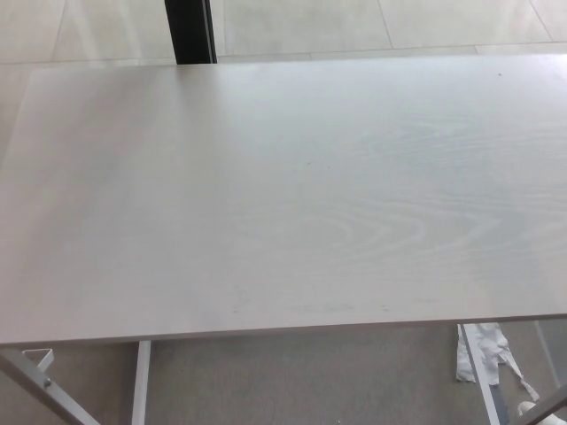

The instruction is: The robot uses its right hand to pick up a cube kept in the middle of the desk infront of it and hands it to a person

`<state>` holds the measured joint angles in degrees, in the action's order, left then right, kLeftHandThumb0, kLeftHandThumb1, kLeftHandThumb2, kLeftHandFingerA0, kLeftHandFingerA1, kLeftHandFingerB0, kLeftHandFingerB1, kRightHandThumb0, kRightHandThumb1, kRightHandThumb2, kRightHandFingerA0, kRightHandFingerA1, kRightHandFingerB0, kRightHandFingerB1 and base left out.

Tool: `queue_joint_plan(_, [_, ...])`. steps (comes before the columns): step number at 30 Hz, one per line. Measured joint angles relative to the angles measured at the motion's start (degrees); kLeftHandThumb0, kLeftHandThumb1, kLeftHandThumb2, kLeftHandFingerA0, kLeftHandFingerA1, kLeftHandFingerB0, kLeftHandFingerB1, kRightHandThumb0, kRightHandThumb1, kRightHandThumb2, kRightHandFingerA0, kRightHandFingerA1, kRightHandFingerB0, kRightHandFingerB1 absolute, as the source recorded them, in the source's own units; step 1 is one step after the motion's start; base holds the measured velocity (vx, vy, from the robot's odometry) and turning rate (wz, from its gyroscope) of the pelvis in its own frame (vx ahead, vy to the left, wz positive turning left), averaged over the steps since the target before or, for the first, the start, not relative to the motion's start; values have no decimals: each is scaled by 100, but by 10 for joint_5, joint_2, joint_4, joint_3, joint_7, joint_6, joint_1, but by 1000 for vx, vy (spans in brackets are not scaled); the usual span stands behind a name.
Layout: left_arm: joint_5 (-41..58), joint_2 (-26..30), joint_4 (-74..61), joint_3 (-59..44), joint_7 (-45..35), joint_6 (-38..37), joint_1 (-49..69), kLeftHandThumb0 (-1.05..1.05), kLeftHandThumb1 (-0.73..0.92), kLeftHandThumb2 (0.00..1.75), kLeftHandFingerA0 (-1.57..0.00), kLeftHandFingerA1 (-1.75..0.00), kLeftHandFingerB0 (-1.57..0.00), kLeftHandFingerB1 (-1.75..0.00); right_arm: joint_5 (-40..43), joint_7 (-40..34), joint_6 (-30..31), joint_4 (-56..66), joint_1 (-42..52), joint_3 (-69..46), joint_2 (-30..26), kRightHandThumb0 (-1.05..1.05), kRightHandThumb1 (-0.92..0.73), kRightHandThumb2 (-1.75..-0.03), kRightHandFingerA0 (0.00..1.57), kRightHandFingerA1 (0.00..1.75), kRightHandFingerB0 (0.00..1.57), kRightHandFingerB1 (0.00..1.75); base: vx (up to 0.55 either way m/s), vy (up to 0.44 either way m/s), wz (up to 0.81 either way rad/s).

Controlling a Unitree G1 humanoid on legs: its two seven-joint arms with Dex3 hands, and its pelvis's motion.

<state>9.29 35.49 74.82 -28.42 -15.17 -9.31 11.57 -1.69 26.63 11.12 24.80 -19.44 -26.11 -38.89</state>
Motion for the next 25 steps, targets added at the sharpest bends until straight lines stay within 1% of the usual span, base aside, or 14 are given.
queue_joint_plan(1, [0,0,0,1,0,0,-1,-62,67,61,-75,-54,-60,-44,0,-1,-1,-8,5,-2,0,-51,-66,-60,78,61,61,47,0,0,0])
queue_joint_plan(2, [0,0,-1,2,0,0,-2,-66,66,60,-72,-52,-63,-45,0,-3,-2,-23,17,-3,0,-54,-66,-60,77,61,60,48,0,0,0])
queue_joint_plan(4, [0,0,0,3,0,0,-2,-65,67,61,-72,-51,-60,-45,-1,-4,-1,-66,55,-3,4,-54,-66,-60,77,61,57,48,0,0,0])
queue_joint_plan(5, [0,0,0,3,0,0,-1,-66,67,61,-69,-52,-58,-44,-2,-4,0,-86,73,-2,6,-52,-66,-60,66,58,50,44,0,0,0])
queue_joint_plan(6, [0,-1,0,3,0,0,-1,-63,70,61,-70,-55,-55,-44,-2,-4,1,-106,89,-2,7,-55,-49,-86,61,67,42,54,0,0,0])
queue_joint_plan(7, [0,-1,0,4,0,0,-1,-63,70,61,-70,-55,-55,-44,-2,-4,1,-125,106,-2,9,-55,-49,-86,61,67,42,54,0,0,0])
queue_joint_plan(8, [-1,-1,0,4,0,0,-1,-67,68,61,-72,-55,-58,-43,-2,-5,1,-143,121,-3,11,-53,-62,-59,65,61,40,38,0,0,0])
queue_joint_plan(9, [-1,-1,0,5,0,0,-2,-66,67,61,-69,-59,-60,-44,-2,-5,2,-169,142,-4,15,-55,-62,-59,60,60,35,36,0,0,0])
queue_joint_plan(10, [-1,-1,0,5,0,0,-2,-63,69,61,-67,-53,-51,-42,-2,-6,2,-183,153,-4,17,-60,-49,-86,55,67,27,48,0,0,0])
queue_joint_plan(12, [-1,-1,0,5,0,0,-3,-67,67,61,-66,-53,-52,-41,-2,-8,3,-229,187,-7,27,-62,-50,-87,56,67,27,48,0,0,0])
queue_joint_plan(13, [-1,-1,0,5,0,0,-3,-69,67,61,-65,-51,-51,-41,-2,-10,3,-255,204,-8,32,-59,-64,-59,57,57,35,34,0,0,0])
queue_joint_plan(16, [-1,-1,1,6,0,0,-4,-65,67,61,-67,-50,-49,-41,-1,-14,4,-318,243,-10,42,-60,-64,-59,52,59,34,36,0,0,0])
queue_joint_plan(21, [-1,-1,2,9,0,0,-4,-69,68,61,-64,-53,-51,-41,-1,-19,5,-425,292,-12,58,-61,-65,-60,49,58,35,38,0,0,0])
queue_joint_plan(25, [-1,-1,2,11,0,0,-4,-70,70,61,-63,-55,-53,-42,-1,-25,5,-506,317,-13,67,-61,-65,-59,50,59,34,37,0,0,0])
